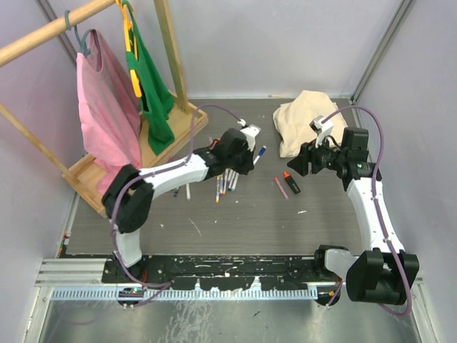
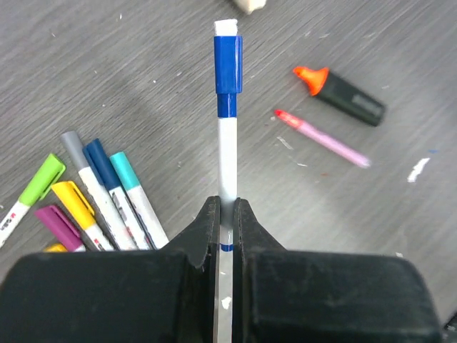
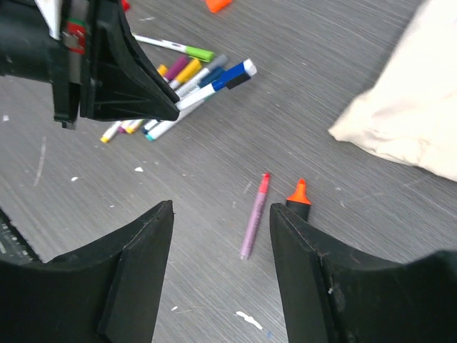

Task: Open the pen caps
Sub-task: Pick up the pen from the center of the board.

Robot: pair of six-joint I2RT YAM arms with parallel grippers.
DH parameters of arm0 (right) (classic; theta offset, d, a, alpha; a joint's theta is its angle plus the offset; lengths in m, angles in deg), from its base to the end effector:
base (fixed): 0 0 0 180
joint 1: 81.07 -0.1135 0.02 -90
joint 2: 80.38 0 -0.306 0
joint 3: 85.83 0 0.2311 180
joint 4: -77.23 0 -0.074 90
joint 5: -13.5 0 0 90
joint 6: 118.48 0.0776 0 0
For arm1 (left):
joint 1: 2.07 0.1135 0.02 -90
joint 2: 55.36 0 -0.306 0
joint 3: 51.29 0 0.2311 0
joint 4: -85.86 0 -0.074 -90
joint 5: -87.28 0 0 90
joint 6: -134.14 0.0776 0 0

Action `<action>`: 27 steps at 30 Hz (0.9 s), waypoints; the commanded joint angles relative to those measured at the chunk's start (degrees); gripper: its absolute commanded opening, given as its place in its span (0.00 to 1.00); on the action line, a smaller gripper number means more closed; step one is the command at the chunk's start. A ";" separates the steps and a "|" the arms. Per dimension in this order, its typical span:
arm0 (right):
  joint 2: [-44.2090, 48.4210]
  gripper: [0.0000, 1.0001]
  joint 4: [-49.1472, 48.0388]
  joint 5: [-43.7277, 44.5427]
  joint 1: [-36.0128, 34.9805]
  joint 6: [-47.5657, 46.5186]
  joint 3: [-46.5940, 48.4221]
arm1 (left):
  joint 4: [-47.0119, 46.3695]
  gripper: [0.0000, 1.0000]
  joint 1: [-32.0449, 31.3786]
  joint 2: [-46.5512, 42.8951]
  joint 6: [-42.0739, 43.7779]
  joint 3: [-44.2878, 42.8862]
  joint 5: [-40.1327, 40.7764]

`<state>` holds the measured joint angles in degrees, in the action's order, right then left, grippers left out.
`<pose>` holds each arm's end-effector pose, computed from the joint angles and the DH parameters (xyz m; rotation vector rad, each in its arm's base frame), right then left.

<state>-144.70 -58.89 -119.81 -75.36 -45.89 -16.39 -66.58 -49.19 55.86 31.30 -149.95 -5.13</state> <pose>0.2235 0.0311 0.3282 -0.6009 2.0117 0.6041 0.3189 -0.3482 0.2509 0.7121 2.2311 -0.5869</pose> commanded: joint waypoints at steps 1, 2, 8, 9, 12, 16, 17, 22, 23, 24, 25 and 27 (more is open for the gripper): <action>3.53 0.61 -3.47 -10.04 0.17 2.13 -1.20 | -19.66 0.00 0.28 -11.42 -6.51 11.44 -2.03; 3.90 0.61 -3.97 -11.81 0.20 2.65 -1.48 | -23.36 0.00 0.28 -13.80 -8.22 14.85 -2.04; 7.06 0.61 -12.33 -21.80 0.18 10.17 -5.73 | -47.66 0.00 -2.35 -24.50 -16.11 33.56 0.69; 7.71 0.61 -15.24 -24.10 0.14 12.32 -6.84 | -50.50 0.00 -3.50 -26.40 -16.30 35.78 2.24; 8.04 0.61 -21.40 -28.07 0.01 18.04 -9.46 | -58.69 0.00 -7.33 -30.25 -15.92 42.69 8.20; 7.17 0.61 -26.20 -30.71 -0.21 22.81 -11.11 | -68.46 0.00 -11.82 -34.14 -15.23 50.42 16.09; 7.04 0.61 -27.42 -31.00 -0.44 23.95 -11.54 | -71.05 0.00 -13.01 -34.62 -15.12 52.19 17.82; 6.51 0.61 -29.66 -31.91 -1.37 25.29 -12.44 | -79.69 0.00 -16.26 -34.56 -15.20 56.80 22.98; 6.40 0.62 -30.73 -32.18 -1.48 25.88 -12.77 | -80.88 0.00 -16.85 -33.95 -15.20 57.14 23.68; 6.39 0.62 -31.82 -32.45 -1.73 26.54 -13.23 | -82.14 0.00 -17.32 -33.39 -15.20 57.30 24.21; 6.33 0.62 -32.94 -32.61 -1.98 27.23 -13.63 | -83.43 0.00 -17.80 -32.75 -15.20 57.45 24.74; 6.19 0.62 -34.58 -32.91 -2.46 28.11 -14.31 | -86.16 0.00 -18.66 -31.18 -15.34 57.56 26.09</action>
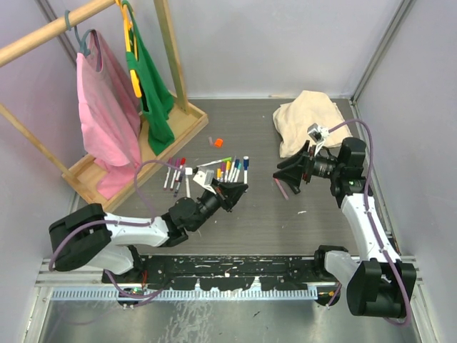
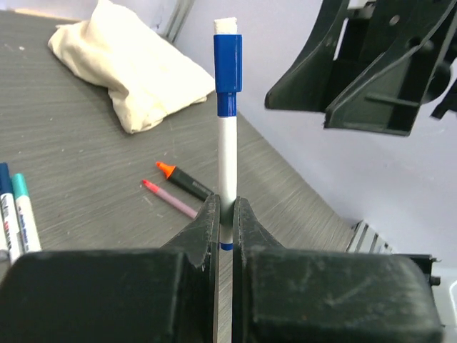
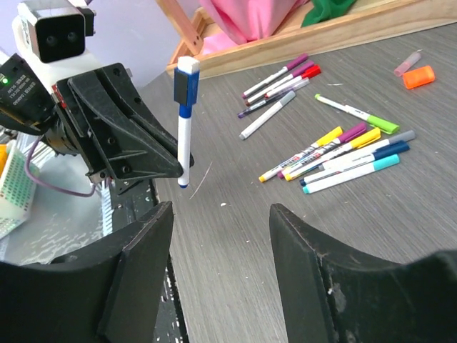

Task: Open the pen caps
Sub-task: Pick up the pen from the center of the board.

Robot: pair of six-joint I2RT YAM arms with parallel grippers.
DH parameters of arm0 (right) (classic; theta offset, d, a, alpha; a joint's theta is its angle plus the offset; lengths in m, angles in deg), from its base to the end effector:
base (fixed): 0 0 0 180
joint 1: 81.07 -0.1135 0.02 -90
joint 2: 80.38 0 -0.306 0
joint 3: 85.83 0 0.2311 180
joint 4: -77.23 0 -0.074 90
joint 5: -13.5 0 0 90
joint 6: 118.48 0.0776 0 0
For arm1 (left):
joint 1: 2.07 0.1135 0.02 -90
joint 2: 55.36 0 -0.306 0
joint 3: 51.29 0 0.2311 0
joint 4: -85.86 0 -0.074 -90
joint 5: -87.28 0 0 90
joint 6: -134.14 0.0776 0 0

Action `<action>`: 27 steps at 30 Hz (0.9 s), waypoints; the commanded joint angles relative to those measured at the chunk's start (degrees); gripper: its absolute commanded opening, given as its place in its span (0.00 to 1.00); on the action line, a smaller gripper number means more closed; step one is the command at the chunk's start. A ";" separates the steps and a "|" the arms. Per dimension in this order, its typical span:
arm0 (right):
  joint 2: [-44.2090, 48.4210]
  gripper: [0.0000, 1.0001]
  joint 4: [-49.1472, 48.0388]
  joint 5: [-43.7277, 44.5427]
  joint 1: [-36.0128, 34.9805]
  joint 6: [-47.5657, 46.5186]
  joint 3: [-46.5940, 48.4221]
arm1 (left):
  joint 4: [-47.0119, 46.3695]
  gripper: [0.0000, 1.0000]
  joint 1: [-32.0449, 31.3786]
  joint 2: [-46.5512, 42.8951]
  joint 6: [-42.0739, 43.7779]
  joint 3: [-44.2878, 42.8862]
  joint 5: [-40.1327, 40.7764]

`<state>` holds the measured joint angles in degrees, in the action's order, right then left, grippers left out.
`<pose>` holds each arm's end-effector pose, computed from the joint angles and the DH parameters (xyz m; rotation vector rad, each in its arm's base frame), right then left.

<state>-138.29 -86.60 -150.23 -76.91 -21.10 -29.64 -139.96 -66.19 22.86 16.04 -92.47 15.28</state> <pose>0.1845 0.0613 0.3364 -0.7056 1.6736 1.2276 0.1473 -0.2487 0.2964 0.1995 1.5067 -1.0921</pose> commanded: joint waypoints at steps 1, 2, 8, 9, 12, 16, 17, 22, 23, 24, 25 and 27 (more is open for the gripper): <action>-0.32 0.62 -7.36 -2.66 -1.22 3.37 -1.29 | -14.31 0.00 -2.04 2.57 -0.11 0.13 6.23; -0.36 0.62 -7.94 -3.03 -1.52 3.36 -1.51 | -15.86 0.00 -2.47 3.49 -0.30 0.12 6.98; -0.75 0.63 -11.93 -3.16 -2.88 5.36 -2.84 | -21.05 0.00 -4.76 7.58 -0.68 -1.09 11.32; -0.90 0.63 -12.61 -3.05 -2.93 6.12 -3.01 | -21.05 0.00 -5.04 8.03 -0.57 -1.41 11.68; -1.15 0.63 -14.76 -2.48 -3.06 8.39 -3.60 | -21.05 0.00 -5.56 9.34 -0.56 -2.42 12.35; -1.24 0.63 -18.66 -1.53 -3.52 11.38 -5.02 | -21.05 0.00 -6.06 10.65 -0.91 -3.48 12.72; -1.24 0.63 -20.20 -1.36 -3.59 12.60 -5.55 | -21.05 0.00 -6.25 10.94 -0.91 -3.72 12.88; -1.39 0.63 -28.10 -0.51 -4.03 18.45 -7.72 | -21.05 0.00 -6.62 12.40 -1.18 -5.01 12.99; -1.48 0.63 -28.68 -0.26 -4.07 19.01 -7.92 | -21.05 0.00 -6.68 12.60 -1.18 -5.28 13.02; -1.54 0.63 -28.92 -0.08 -4.08 19.33 -8.08 | -21.05 0.00 -6.71 12.78 -1.17 -5.46 13.03; -1.53 0.63 -29.04 0.07 -4.08 19.55 -8.05 | -21.05 0.00 -6.72 12.94 -1.13 -5.55 13.09; -1.62 0.63 -29.37 0.40 -4.16 20.02 -8.18 | -21.10 0.00 -6.78 13.22 -1.13 -5.80 13.18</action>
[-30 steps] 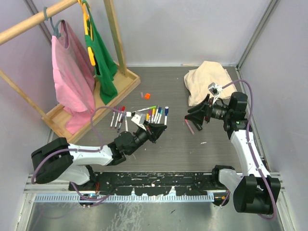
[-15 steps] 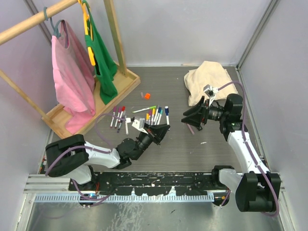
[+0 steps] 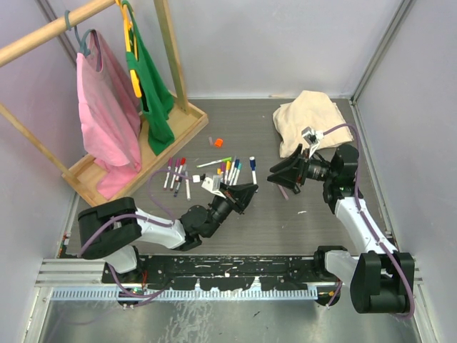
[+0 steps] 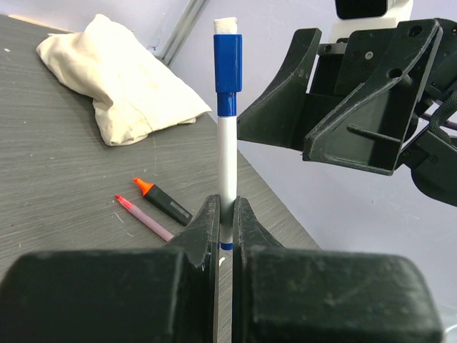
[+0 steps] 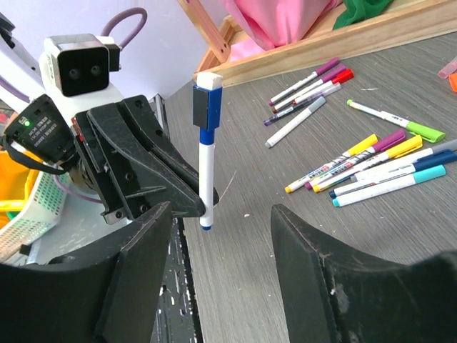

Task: Open the pen caps
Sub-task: Pick up the pen from the center of the board.

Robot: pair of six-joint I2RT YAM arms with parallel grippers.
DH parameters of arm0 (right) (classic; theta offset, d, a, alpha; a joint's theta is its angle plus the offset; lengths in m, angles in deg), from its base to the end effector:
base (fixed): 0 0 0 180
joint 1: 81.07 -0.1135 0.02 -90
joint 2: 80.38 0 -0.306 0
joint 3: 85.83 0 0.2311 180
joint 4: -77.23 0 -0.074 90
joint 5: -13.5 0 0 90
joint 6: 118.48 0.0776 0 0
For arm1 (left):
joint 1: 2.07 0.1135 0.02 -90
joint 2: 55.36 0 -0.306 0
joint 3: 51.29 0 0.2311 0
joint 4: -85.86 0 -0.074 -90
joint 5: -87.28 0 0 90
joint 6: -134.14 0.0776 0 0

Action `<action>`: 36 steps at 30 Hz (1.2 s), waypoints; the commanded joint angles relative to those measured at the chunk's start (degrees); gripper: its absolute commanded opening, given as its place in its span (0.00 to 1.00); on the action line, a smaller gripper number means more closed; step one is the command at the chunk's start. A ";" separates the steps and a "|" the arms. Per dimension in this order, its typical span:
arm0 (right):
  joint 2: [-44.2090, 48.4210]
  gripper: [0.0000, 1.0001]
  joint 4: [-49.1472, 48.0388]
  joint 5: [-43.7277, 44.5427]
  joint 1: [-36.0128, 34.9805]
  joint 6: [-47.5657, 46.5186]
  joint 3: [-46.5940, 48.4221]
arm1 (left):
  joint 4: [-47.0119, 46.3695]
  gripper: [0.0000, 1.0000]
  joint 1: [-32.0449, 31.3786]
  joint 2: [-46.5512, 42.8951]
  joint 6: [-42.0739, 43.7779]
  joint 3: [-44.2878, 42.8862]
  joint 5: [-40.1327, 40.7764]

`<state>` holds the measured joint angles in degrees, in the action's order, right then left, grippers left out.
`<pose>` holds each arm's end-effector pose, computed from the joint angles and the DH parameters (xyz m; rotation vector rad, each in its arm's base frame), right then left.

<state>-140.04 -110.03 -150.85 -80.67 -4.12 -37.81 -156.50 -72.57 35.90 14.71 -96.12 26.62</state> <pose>0.1870 0.0734 0.3237 -0.6856 1.6385 1.3576 0.1434 -0.2910 0.2909 0.0347 1.4214 -1.1369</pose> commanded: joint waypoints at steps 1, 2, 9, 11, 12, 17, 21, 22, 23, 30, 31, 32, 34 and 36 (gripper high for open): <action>0.05 0.63 -6.13 1.15 -0.40 3.32 -0.02 | -4.51 0.00 -0.36 0.29 0.23 -2.27 1.86; 0.00 0.63 -6.33 1.26 -0.40 3.52 -0.15 | -4.51 0.00 -0.39 0.48 0.17 -2.41 1.93; -0.80 0.63 -7.66 1.83 -0.57 5.42 -0.47 | -4.51 0.00 -0.36 1.64 -0.12 -3.51 2.50; -0.94 0.63 -9.11 1.97 -0.71 6.68 -0.81 | -4.51 0.00 -0.33 2.21 -0.10 -4.21 2.75; -1.09 0.63 -10.19 2.00 -0.74 7.55 -1.11 | -4.51 0.00 -0.35 2.55 -0.17 -4.62 2.89; -2.26 0.65 -21.44 3.81 -0.76 16.55 -3.92 | -4.51 0.00 -0.35 4.11 -0.86 -6.86 3.26; -2.90 0.68 -26.93 5.69 -1.02 22.47 -5.48 | -4.51 0.00 -0.36 5.28 -1.37 -8.09 3.26; -2.96 0.68 -27.70 5.71 -1.35 22.64 -5.89 | -4.51 0.00 -0.34 5.52 -1.60 -8.41 3.08; -2.86 0.68 -27.84 5.72 -1.59 22.40 -5.95 | -4.51 0.00 -0.34 5.77 -1.66 -8.75 2.83; -1.35 0.66 -27.01 6.14 -2.75 19.12 -6.43 | -4.51 0.00 -0.34 7.46 -3.74 -10.58 0.38; -1.40 0.65 -26.84 6.12 -2.77 19.07 -6.31 | -4.51 0.00 -0.34 7.64 -4.13 -10.71 0.06; -1.57 0.65 -26.71 6.10 -2.78 19.06 -6.20 | -4.51 0.00 -0.34 7.77 -4.47 -10.81 -0.05; -1.88 0.63 -26.36 5.98 -2.78 18.95 -6.09 | -4.51 0.00 -0.34 8.25 -5.11 -11.03 -0.37; -1.96 0.61 -26.09 5.93 -2.78 18.93 -5.94 | -4.56 0.00 -0.37 8.48 -5.66 -11.17 -0.66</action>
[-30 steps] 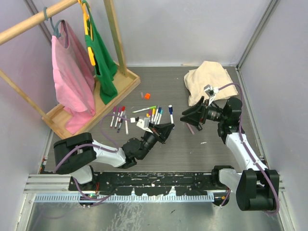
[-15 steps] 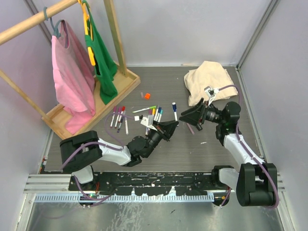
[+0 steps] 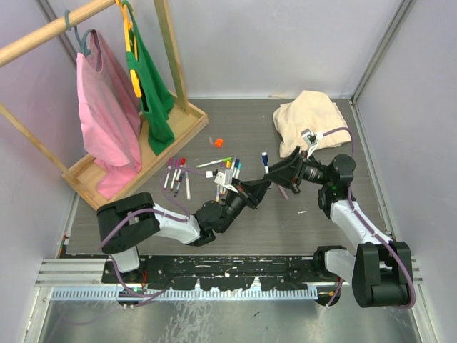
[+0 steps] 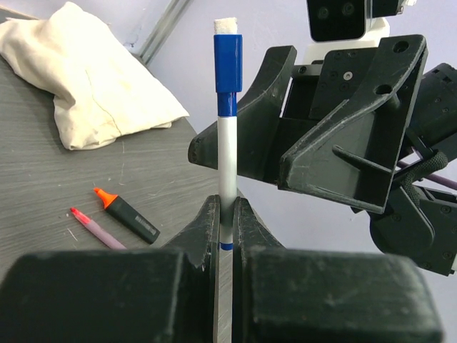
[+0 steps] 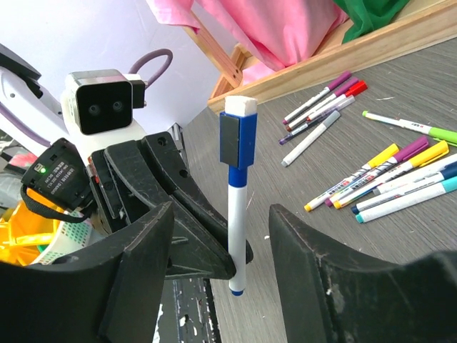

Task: Open the pen caps
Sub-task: Pick up the pen from the center of the board.

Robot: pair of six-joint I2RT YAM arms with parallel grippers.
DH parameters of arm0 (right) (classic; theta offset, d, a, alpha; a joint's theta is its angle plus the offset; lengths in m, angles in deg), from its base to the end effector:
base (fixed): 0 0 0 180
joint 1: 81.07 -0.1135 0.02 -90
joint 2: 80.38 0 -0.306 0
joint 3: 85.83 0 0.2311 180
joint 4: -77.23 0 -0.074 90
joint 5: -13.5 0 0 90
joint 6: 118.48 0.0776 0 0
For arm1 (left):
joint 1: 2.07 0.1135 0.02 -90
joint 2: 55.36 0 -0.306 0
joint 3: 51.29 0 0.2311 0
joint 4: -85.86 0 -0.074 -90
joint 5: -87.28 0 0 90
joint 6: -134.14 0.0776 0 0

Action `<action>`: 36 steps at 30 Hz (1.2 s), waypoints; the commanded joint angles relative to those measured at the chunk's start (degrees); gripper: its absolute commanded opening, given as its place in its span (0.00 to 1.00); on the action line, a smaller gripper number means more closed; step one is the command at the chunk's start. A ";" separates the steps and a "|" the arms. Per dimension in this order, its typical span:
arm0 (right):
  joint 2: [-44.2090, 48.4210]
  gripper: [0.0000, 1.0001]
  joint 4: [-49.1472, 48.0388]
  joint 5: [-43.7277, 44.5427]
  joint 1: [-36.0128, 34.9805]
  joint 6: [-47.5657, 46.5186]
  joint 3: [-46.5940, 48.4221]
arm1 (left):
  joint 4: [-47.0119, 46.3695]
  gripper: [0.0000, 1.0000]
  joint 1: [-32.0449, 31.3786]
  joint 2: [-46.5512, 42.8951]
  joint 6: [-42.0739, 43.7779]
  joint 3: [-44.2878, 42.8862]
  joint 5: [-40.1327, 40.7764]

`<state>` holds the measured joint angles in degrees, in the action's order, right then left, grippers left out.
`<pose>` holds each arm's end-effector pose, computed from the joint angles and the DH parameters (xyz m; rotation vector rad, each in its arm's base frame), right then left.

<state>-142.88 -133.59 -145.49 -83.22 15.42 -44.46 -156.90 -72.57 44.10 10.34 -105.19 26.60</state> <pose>0.1918 0.0797 0.3188 -0.5349 1.6188 1.4488 0.1585 -0.3337 0.2922 -0.0293 1.4140 -1.2136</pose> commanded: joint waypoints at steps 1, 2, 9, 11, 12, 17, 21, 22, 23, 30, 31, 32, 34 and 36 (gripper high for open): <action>0.84 0.59 -2.29 0.55 -0.22 -0.76 0.78 | -4.12 0.00 -0.38 0.37 -1.42 -2.15 -0.81; 0.83 0.58 -2.03 0.61 -0.22 -0.82 0.85 | -4.12 0.00 -0.34 0.39 -1.52 -2.19 -0.90; 0.08 0.35 -0.57 -0.78 -0.30 -1.36 1.81 | -4.11 0.00 -0.34 0.65 -1.66 -2.46 -1.28; 0.00 0.27 -0.38 -1.22 -0.38 -1.57 2.00 | -4.11 0.00 -0.34 0.66 -1.68 -2.39 -1.35; 0.06 0.20 -0.24 -1.37 -0.39 -1.87 2.04 | -4.11 0.00 -0.36 0.60 -1.71 -2.37 -1.56; 1.45 0.01 3.27 -1.39 -0.40 -5.91 2.69 | -4.11 0.20 -0.34 0.15 -1.88 -1.70 -4.39; 2.31 0.01 11.76 -1.84 -0.40 -12.34 5.43 | -4.05 0.49 -0.35 -1.07 -1.93 0.32 -7.87; 2.35 0.01 14.67 -1.88 -0.40 -14.49 6.29 | -4.03 0.54 -0.29 -1.58 -1.89 1.48 -8.67; 2.25 0.01 17.34 -1.95 -0.44 -16.50 7.07 | -3.98 0.60 -0.26 -2.15 -1.89 2.60 -9.36; 1.24 0.01 39.42 -1.58 -0.40 -33.02 13.66 | 3.16 0.81 5.49 -11.74 -3.85 10.98 -21.63; 1.13 0.02 41.63 -1.53 -0.40 -34.88 14.39 | 7.10 0.82 7.53 -13.80 -5.65 11.02 -25.42; 0.97 0.02 43.37 -1.43 -0.40 -36.13 14.96 | 12.23 0.83 9.63 -15.75 -7.58 10.51 -28.33; 0.59 0.02 46.26 -1.31 -0.40 -38.10 15.92 | 21.26 0.84 13.54 -18.89 -9.11 8.54 -33.53; 0.13 0.02 49.25 -0.95 -0.45 -40.27 17.08 | 26.54 0.86 16.44 -20.95 -9.38 7.35 -37.33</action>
<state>-142.25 -93.70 -146.78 -83.29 -16.42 -31.39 -143.45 -61.29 28.36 3.89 -94.55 1.36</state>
